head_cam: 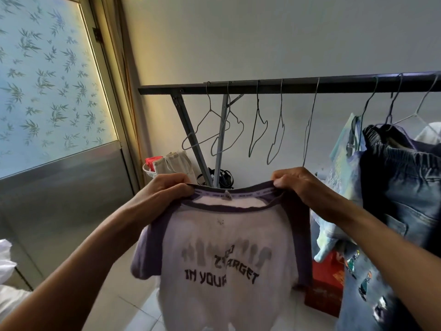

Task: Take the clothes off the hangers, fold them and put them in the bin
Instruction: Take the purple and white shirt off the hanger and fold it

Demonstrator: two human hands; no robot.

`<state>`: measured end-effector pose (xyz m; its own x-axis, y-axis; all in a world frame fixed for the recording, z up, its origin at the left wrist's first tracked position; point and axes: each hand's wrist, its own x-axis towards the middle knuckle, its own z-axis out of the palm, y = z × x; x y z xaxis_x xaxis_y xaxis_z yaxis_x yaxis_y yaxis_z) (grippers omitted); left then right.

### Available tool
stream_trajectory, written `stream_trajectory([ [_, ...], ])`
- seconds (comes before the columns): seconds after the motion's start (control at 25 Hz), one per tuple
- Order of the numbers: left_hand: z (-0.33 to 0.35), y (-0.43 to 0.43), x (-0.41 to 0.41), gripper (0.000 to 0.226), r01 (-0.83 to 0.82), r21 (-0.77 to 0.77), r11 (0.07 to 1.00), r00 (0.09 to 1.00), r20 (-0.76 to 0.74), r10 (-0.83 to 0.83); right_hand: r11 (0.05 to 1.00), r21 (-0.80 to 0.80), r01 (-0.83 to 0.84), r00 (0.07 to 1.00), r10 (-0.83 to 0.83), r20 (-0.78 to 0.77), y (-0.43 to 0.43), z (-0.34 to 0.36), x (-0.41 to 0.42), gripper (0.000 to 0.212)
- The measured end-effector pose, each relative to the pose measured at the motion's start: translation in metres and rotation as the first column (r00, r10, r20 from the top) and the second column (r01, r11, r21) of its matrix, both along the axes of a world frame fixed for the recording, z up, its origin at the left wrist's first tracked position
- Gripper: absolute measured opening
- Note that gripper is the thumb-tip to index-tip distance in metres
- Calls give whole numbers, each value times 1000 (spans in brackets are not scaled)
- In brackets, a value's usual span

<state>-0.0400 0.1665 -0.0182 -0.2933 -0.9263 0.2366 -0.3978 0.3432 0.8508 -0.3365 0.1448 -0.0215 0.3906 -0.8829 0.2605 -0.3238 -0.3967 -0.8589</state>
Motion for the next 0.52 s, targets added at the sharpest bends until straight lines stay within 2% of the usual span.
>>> stream_trajectory([
  [0.16, 10, 9, 24, 48, 237, 222, 946, 971, -44, -233, 973, 124, -194, 969, 210, -133, 9, 9, -18, 23],
  [0.24, 11, 12, 32, 51, 260, 273, 926, 965, -48, -257, 955, 174, -240, 952, 267, -148, 9, 12, -27, 36],
  [0.28, 10, 13, 33, 46, 246, 256, 935, 969, -35, -245, 957, 164, -238, 950, 264, -168, 8, 12, -29, 34],
  [0.36, 8, 15, 31, 34, 180, 155, 971, 983, 6, -183, 973, 101, -206, 958, 222, -182, 8, 10, -29, 13],
  [0.44, 4, 16, 29, 41, 141, 39, 989, 990, -27, -140, 987, 39, -159, 979, 162, -120, 7, 7, -28, 15],
  [0.52, 4, 17, 28, 54, 100, -9, 995, 987, -125, -101, 991, -48, -125, 992, 124, -11, 8, 5, -26, 16],
])
